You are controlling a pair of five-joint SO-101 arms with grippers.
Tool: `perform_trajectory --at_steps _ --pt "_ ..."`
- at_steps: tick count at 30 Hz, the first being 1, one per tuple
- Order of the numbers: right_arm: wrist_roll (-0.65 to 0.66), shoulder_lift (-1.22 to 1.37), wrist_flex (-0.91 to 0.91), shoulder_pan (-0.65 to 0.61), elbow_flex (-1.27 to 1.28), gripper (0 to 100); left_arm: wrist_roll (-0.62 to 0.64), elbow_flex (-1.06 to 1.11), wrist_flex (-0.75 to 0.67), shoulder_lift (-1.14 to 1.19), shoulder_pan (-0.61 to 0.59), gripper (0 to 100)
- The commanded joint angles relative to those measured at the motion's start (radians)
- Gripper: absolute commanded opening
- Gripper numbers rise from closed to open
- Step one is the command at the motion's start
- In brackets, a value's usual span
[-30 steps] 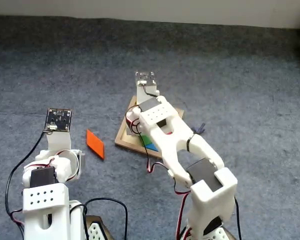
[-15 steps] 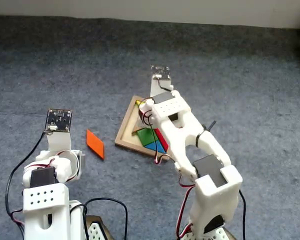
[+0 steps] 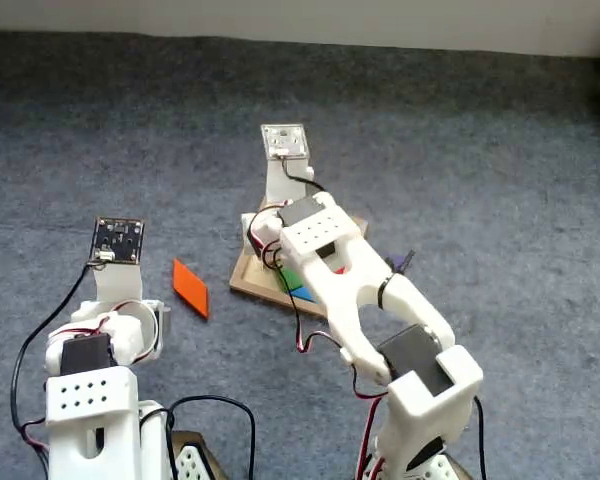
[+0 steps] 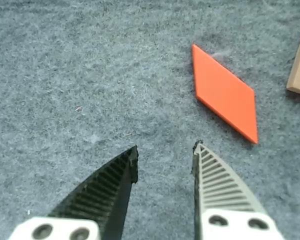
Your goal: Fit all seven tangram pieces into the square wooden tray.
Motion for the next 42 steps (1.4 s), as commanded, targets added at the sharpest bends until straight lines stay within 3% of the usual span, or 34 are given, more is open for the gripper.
perform_trajectory --at_steps 1,8,13,23,33,35,42 --pt "0.011 0.021 -0.022 0.028 -0.007 0.5 0.005 -0.007 -0.015 -0.013 -0.010 18" --pt "0.014 0.041 -0.021 0.147 -0.001 0.5 0.005 -0.007 -0.015 -0.013 -0.010 18" --pt "0.109 -0.016 0.012 0.179 0.002 0.5 0.005 -0.007 -0.015 -0.013 -0.010 18" --pt "0.109 -0.386 0.282 0.202 0.041 0.5 0.005 -0.007 -0.015 -0.013 -0.010 18" --pt "0.106 -0.538 0.283 0.343 0.229 0.7 0.005 -0.007 -0.015 -0.013 -0.010 18" --pt "0.064 -0.529 0.283 0.374 0.239 0.7 0.005 -0.007 -0.015 -0.013 -0.010 18" --pt "-0.265 -0.476 0.283 0.414 0.237 3.1 0.005 0.002 -0.015 -0.013 -0.010 18"
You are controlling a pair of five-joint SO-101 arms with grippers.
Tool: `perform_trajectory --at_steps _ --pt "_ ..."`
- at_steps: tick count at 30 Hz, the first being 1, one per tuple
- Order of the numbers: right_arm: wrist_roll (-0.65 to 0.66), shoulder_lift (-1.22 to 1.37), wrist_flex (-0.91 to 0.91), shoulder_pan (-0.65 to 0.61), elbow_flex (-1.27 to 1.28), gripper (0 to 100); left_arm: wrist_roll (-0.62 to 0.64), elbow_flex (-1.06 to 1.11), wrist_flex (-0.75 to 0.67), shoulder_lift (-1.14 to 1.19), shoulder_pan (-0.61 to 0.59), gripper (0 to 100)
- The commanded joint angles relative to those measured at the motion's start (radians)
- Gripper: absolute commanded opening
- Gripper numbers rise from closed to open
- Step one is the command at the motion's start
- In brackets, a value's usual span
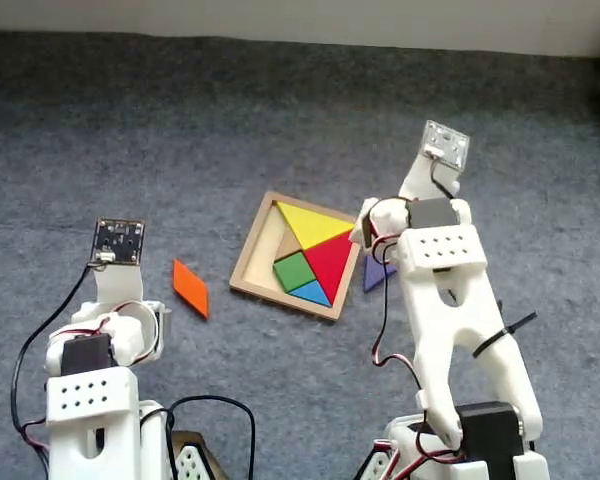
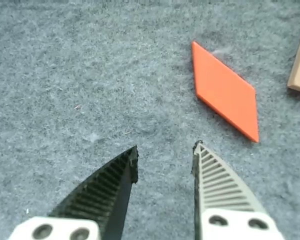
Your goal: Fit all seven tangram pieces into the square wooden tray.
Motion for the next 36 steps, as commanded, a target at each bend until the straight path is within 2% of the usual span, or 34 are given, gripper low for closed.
perform_trajectory --at_steps 1,4,6,13,19,28,36 --pt "-0.141 0.025 0.005 0.012 -0.008 6.5 0.005 -0.008 -0.015 -0.013 -0.010 18" --pt "-0.239 0.074 0.008 0.012 -0.005 20.1 0.005 -0.007 -0.015 -0.013 -0.010 18" --pt "-0.252 0.108 0.007 0.008 -0.005 25.5 0.005 -0.007 -0.015 -0.013 -0.010 19" --pt "-0.256 0.259 0.002 0.012 -0.015 25.5 0.005 -0.007 -0.015 -0.013 -0.010 19" --pt "-0.256 0.386 -0.107 0.031 -0.016 25.5 0.005 -0.007 -0.015 -0.013 -0.010 19" --pt "-0.256 0.389 -0.199 0.039 -0.016 25.5 0.005 -0.007 -0.015 -0.013 -0.010 19" --pt "-0.249 0.311 -0.200 0.039 -0.013 25.5 0.005 -0.007 -0.015 -0.013 -0.010 19"
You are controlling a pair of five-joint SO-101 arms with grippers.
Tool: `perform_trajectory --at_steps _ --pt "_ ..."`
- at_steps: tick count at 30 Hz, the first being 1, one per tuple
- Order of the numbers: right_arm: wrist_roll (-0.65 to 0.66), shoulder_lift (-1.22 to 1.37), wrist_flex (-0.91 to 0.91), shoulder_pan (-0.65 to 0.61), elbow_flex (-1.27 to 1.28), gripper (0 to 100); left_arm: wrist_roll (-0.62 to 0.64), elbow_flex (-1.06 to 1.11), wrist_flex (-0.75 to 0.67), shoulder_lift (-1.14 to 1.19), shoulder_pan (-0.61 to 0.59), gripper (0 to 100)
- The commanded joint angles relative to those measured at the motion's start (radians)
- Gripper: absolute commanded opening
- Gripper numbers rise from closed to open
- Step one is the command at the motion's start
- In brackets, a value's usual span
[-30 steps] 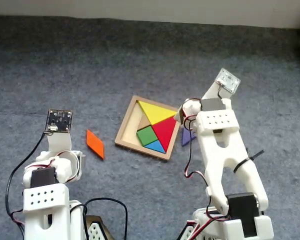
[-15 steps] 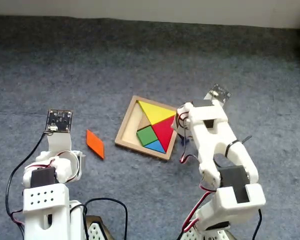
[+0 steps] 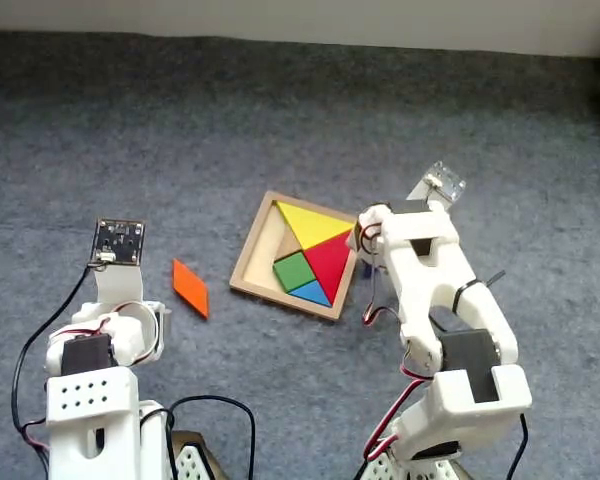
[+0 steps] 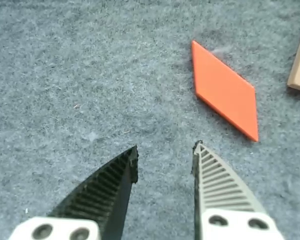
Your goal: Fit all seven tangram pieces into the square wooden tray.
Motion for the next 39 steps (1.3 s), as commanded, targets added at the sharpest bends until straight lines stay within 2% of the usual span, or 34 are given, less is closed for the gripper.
perform_trajectory --at_steps 1,7,16,22,39 --pt "-0.002 -0.096 -0.013 0.016 -0.007 25.5 0.005 -0.007 -0.015 -0.013 -0.010 19" --pt "-0.002 -0.125 -0.024 0.012 -0.018 25.5 0.005 -0.007 -0.015 -0.013 -0.010 19" --pt "-0.009 0.093 -0.028 0.013 -0.211 25.9 0.005 -0.007 -0.015 -0.013 -0.010 19" --pt "-0.011 0.134 0.027 0.018 -0.285 25.9 0.005 -0.007 -0.015 -0.013 -0.010 19" --pt "-0.040 0.143 0.022 0.033 -0.286 25.9 0.003 -0.004 -0.015 -0.013 -0.010 19"
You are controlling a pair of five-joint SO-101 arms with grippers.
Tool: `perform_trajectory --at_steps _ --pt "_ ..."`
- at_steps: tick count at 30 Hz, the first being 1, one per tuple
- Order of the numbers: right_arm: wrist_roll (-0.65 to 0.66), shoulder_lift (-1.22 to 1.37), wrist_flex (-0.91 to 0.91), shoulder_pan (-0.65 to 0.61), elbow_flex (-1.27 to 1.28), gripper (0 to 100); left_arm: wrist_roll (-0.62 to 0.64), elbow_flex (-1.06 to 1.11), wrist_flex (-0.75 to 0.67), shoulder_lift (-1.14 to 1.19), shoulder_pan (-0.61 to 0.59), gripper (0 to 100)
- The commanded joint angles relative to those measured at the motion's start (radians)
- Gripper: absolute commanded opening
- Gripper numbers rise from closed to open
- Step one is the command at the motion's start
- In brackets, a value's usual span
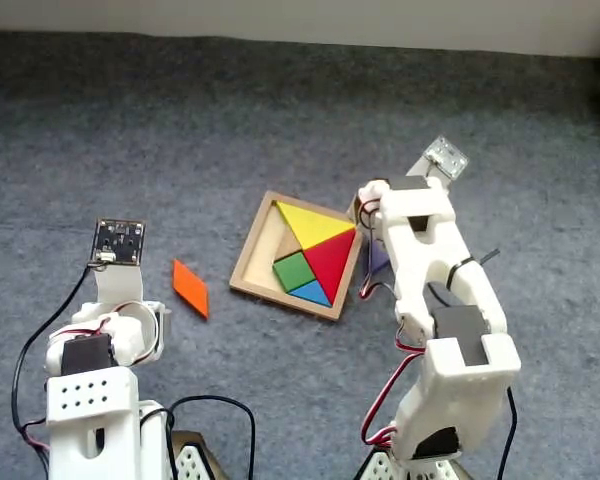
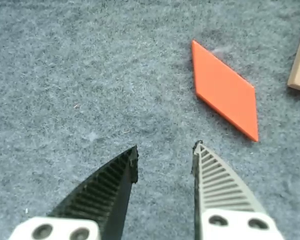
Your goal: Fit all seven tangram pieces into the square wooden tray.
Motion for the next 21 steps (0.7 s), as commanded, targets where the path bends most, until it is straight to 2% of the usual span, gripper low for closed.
perform_trajectory --at_steps 1,7,21 --pt "-0.011 0.004 0.005 0.022 -0.050 25.9 0.003 -0.004 -0.015 -0.013 -0.010 19" --pt "-0.009 0.099 0.012 0.048 -0.054 25.6 0.003 -0.004 -0.015 -0.013 -0.010 19" --pt "-0.009 0.062 0.013 0.050 -0.047 25.5 0.003 -0.004 -0.015 -0.013 -0.010 19"
